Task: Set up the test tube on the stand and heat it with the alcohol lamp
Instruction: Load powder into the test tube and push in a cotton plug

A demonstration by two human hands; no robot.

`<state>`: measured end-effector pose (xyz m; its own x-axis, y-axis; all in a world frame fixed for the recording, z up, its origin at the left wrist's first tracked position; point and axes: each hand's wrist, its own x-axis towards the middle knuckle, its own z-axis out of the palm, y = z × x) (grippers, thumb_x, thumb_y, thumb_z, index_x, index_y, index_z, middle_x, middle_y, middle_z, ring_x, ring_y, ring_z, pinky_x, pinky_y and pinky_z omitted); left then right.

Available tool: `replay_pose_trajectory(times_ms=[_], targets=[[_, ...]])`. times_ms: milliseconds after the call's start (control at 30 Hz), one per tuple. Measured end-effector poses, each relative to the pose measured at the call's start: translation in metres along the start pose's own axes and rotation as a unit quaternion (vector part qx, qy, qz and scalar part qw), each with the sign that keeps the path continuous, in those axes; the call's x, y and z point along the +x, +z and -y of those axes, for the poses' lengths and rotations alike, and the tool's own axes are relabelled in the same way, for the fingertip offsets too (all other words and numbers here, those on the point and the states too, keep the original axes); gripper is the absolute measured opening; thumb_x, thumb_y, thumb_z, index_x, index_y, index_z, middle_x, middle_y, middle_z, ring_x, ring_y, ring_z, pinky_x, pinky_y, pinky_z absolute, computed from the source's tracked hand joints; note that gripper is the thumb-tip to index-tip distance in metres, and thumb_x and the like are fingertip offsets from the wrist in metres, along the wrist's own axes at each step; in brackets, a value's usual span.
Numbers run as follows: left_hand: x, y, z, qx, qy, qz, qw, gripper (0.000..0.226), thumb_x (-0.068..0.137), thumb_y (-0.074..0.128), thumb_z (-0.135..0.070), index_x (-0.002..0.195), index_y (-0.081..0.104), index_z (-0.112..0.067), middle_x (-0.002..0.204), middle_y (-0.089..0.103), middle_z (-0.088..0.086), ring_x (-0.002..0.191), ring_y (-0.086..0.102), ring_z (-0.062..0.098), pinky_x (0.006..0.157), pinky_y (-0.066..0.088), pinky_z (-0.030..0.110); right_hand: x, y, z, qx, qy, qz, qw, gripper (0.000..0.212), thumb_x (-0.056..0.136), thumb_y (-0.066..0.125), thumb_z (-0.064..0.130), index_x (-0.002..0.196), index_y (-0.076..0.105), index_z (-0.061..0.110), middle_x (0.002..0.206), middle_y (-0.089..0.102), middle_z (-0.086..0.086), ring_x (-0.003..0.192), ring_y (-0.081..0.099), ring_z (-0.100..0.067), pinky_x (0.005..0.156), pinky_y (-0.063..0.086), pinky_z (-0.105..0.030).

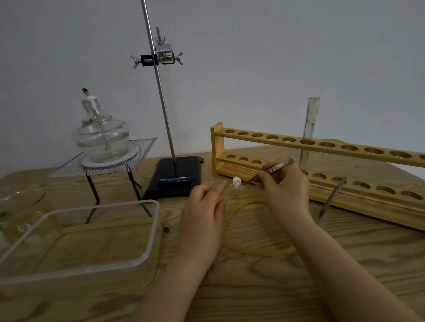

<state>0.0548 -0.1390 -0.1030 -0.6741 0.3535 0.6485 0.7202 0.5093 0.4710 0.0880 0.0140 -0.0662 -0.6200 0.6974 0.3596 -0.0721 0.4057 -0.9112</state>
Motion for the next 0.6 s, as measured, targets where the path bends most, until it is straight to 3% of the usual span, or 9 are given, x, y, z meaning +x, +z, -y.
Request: replay_pose_trajectory(times_ms=[167,267,400,600], targets=[[0.002,0.001,0.002,-0.003,-0.006,0.005,1.000,0.040,0.094,0.048,-0.023,0.134,0.049,-0.027,0.109,0.038,-0.017,0.094,0.041,-0.003,0.075,0.034,0.006,0.001,-0.016,0.013,0.096,0.037,-0.007,0.995,0.010,0.089,0.062,0.007,0.097,0.058,0.013,0.085,0.067,0.000,0.077,0.069,-0.010,0.073,0.058,-0.026],[0.003,0.001,0.002,-0.007,-0.005,0.009,1.000,0.038,0.094,0.048,-0.025,0.133,0.050,-0.027,0.109,0.039,-0.019,0.091,0.039,-0.008,0.074,0.034,0.004,0.002,-0.024,0.018,0.131,0.042,0.000,0.990,0.010,0.090,0.059,0.007,0.098,0.057,0.012,0.086,0.068,-0.002,0.070,0.070,-0.006,0.063,0.056,-0.016],[0.003,0.002,0.004,-0.008,-0.009,0.006,1.000,0.037,0.094,0.048,-0.027,0.131,0.052,-0.026,0.108,0.040,-0.020,0.089,0.040,-0.016,0.074,0.032,-0.001,0.001,-0.028,0.020,0.155,0.052,0.012,0.986,0.010,0.090,0.059,0.006,0.094,0.055,0.014,0.088,0.068,-0.006,0.067,0.070,-0.006,0.058,0.055,-0.014],[0.003,0.006,0.005,-0.003,-0.015,0.008,1.000,0.037,0.094,0.047,-0.028,0.131,0.052,-0.028,0.108,0.044,-0.016,0.088,0.041,-0.007,0.070,0.034,0.006,-0.002,-0.028,0.023,0.165,0.053,0.035,0.984,0.015,0.090,0.058,0.005,0.088,0.053,0.018,0.093,0.067,-0.010,0.072,0.070,-0.012,0.057,0.053,-0.013]])
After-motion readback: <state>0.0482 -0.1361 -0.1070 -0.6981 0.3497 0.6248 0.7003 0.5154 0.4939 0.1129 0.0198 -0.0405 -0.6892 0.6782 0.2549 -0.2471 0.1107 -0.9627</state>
